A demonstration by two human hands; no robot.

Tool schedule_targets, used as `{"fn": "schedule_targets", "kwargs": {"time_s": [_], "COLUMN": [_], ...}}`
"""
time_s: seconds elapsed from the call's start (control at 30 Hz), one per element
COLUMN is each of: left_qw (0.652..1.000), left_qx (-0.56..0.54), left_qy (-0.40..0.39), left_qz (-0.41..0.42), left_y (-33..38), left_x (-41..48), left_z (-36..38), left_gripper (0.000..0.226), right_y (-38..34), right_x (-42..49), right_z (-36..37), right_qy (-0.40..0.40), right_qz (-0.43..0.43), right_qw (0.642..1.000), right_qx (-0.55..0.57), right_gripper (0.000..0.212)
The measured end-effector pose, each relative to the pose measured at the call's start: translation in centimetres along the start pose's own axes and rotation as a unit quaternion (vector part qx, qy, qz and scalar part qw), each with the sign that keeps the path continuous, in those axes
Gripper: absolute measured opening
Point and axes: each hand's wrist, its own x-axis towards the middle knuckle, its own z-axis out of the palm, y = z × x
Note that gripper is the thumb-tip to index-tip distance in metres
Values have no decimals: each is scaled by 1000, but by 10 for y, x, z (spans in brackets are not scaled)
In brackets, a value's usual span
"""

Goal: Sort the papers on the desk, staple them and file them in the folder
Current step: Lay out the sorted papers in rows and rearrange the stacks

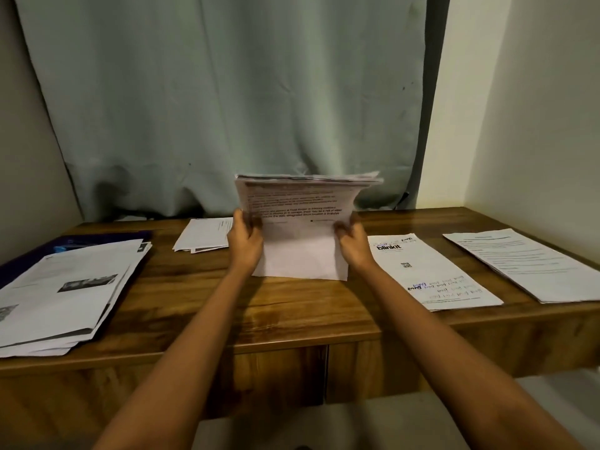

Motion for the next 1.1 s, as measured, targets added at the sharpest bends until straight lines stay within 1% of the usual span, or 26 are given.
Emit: {"fn": "schedule_targets", "kwargs": {"time_s": [0.1, 0.13, 0.27, 0.37, 0.53, 0.63, 0.73, 0.83, 0.97, 1.1], "left_qw": [1000, 999, 993, 988, 977, 971, 963, 953, 942, 934], "left_qx": [19, 34, 84, 113, 143, 176, 195, 217, 245, 264], "left_qy": [8, 4, -15, -20, -33, -51, -81, -104, -112, -125], "left_qz": [21, 11, -82, -107, -156, -155, -169, -183, -200, -205], "left_y": [3, 6, 11, 3, -10, -14, -24, -32, -33, -36], "left_x": [14, 18, 19, 7, -20, -34, -41, -44, -42, -36], "left_z": [2, 4, 11, 17, 27, 32, 36, 39, 42, 42], "left_gripper": [25, 25, 32, 31, 31, 30, 33, 39, 39, 39], "right_y": [-6, -8, -10, -6, 9, 14, 19, 24, 25, 27], "right_x": [10, 15, 21, 12, -10, -23, -32, -37, -38, -37], "right_z": [-1, -3, -11, -17, -21, -19, -17, -14, -10, -6], "right_qy": [51, 52, 8, -5, 3, 2, -3, -2, -1, -12], "right_qz": [-1, 5, 93, 99, 130, 143, 142, 130, 108, 115], "right_qw": [999, 998, 985, 977, 953, 930, 907, 893, 881, 864], "right_qx": [-3, -21, -145, -189, -273, -339, -397, -430, -460, -489], "right_gripper": [26, 25, 26, 29, 25, 26, 30, 31, 36, 39]}}
